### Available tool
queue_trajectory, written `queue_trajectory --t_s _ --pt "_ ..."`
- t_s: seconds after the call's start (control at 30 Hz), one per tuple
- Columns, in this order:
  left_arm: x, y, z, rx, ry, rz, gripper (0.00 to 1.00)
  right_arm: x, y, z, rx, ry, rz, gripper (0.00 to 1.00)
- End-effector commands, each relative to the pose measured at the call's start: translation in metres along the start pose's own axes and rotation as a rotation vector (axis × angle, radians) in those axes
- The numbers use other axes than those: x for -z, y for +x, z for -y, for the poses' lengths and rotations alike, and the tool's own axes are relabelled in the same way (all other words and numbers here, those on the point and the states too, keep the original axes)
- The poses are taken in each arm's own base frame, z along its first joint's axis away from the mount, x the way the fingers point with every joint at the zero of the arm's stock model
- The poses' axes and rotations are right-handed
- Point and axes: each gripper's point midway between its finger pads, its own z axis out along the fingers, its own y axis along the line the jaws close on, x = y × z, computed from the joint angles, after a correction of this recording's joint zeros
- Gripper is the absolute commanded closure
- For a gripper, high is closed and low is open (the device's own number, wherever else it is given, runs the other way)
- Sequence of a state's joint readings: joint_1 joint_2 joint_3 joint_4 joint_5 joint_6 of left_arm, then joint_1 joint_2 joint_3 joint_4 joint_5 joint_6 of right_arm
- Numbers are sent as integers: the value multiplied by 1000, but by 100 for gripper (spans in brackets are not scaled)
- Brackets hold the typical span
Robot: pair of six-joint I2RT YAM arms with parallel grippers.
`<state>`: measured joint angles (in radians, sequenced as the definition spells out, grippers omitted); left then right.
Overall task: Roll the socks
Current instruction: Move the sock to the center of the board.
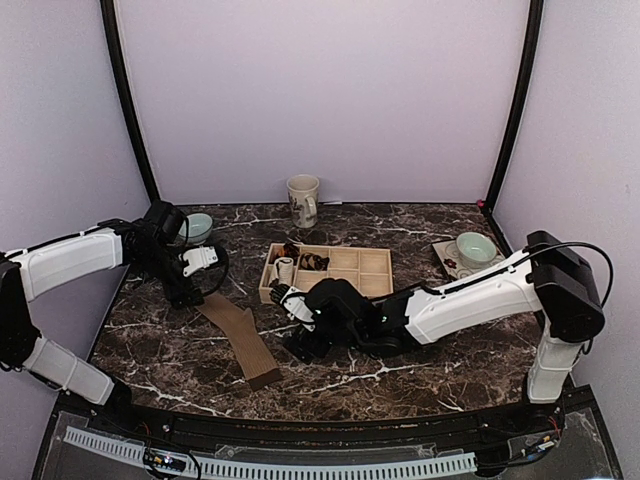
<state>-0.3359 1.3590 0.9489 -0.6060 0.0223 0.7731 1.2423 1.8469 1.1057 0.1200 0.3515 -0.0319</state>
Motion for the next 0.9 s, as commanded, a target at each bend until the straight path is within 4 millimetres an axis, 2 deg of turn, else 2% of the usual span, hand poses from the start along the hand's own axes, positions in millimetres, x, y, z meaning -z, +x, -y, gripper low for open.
queue_trajectory --t_s 0.0,0.13,0.2,0.3,0.4,0.47,0.67,0.87 --pt "4 2 9 26 45 5 16 11 -6 8 44 23 22 0" --pt "6 0 14 36 71 21 16 36 -23 41 3 177 117 0" --pt "6 0 15 41 74 22 15 46 -25 45 20 183 143 0" --pt "1 1 15 44 75 12 15 46 -8 41 105 164 90 0" --pt "-9 3 11 49 62 -4 14 41 13 29 185 97 27 0" --pt "-16 3 8 50 56 -15 14 38 18 23 206 72 7 0" --pt "-41 5 -9 68 0 -70 14 26 9 14 193 35 14 1" --pt "-59 3 -18 81 -6 -112 14 13 -3 -8 214 -27 21 8"
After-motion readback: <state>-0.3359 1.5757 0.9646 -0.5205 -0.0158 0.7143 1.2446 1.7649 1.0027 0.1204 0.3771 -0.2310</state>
